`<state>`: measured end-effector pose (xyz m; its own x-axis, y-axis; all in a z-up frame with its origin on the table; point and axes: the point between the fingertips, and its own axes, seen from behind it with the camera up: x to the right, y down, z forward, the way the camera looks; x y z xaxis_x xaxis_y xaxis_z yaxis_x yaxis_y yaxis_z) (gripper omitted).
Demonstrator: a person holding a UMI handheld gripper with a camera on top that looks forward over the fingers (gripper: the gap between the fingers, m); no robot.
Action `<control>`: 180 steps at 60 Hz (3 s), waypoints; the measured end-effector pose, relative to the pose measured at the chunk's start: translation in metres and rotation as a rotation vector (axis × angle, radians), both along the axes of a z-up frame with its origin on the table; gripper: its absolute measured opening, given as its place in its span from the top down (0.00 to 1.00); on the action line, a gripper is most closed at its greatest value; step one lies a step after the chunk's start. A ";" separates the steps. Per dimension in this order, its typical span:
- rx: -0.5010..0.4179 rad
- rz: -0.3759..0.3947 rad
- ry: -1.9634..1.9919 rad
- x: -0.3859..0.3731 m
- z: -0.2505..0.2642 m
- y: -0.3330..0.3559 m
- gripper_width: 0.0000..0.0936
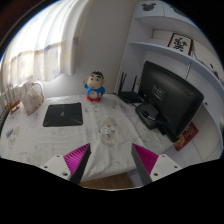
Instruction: Arrange mouse
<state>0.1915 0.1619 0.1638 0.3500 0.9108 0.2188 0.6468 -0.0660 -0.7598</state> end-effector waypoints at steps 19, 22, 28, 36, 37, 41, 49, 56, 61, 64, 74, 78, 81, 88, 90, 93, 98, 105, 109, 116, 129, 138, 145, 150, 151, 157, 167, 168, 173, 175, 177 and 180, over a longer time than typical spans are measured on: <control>-0.019 0.080 0.020 -0.011 -0.002 -0.053 0.09; -0.025 0.098 0.018 -0.012 -0.004 -0.065 0.09; -0.035 0.134 0.015 -0.014 -0.008 -0.089 0.09; -0.050 0.174 0.009 -0.016 -0.012 -0.122 0.09; -0.051 0.178 0.008 -0.016 -0.012 -0.126 0.09; -0.053 0.197 0.006 -0.016 -0.014 -0.142 0.09; -0.065 0.238 0.006 -0.019 -0.015 -0.178 0.09; -0.076 0.265 0.006 -0.022 -0.017 -0.215 0.09; -0.087 0.275 0.005 -0.023 -0.019 -0.244 0.09; -0.095 0.282 0.004 -0.027 -0.022 -0.263 0.09; -0.108 0.308 0.006 -0.021 -0.025 -0.326 0.09; -0.120 0.319 0.001 -0.019 -0.028 -0.354 0.09; -0.128 0.328 0.002 -0.017 -0.030 -0.374 0.09; -0.130 0.342 -0.001 -0.014 -0.033 -0.416 0.09; -0.133 0.344 0.003 -0.013 -0.034 -0.428 0.09; -0.137 0.347 0.008 -0.013 -0.035 -0.444 0.09; -0.141 0.355 0.002 -0.011 -0.041 -0.472 0.09; -0.145 0.364 0.000 -0.011 -0.045 -0.510 0.09; -0.150 0.370 0.000 -0.010 -0.048 -0.531 0.09; -0.159 0.393 0.000 -0.011 -0.053 -0.569 0.09; -0.172 0.431 0.020 -0.024 -0.068 -0.624 0.09; -0.194 0.431 0.058 -0.050 -0.080 -0.646 0.09; -0.194 0.424 0.080 -0.075 -0.094 -0.653 0.09; -0.189 0.417 0.079 -0.094 -0.107 -0.655 0.09; -0.188 0.416 0.082 -0.098 -0.109 -0.655 0.09; -0.173 0.421 0.078 -0.120 -0.124 -0.656 0.09; -0.161 0.424 0.066 -0.151 -0.147 -0.654 0.09; -0.163 0.425 0.063 -0.153 -0.150 -0.655 0.09; -0.175 0.424 0.042 -0.165 -0.161 -0.654 0.09; -0.183 0.424 0.037 -0.170 -0.165 -0.655 0.09; -0.190 0.426 0.029 -0.175 -0.167 -0.654 0.09; -0.196 0.424 0.020 -0.181 -0.170 -0.654 0.09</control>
<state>0.0103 -0.4920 -0.0067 -0.0596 0.9979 0.0255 0.6327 0.0575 -0.7723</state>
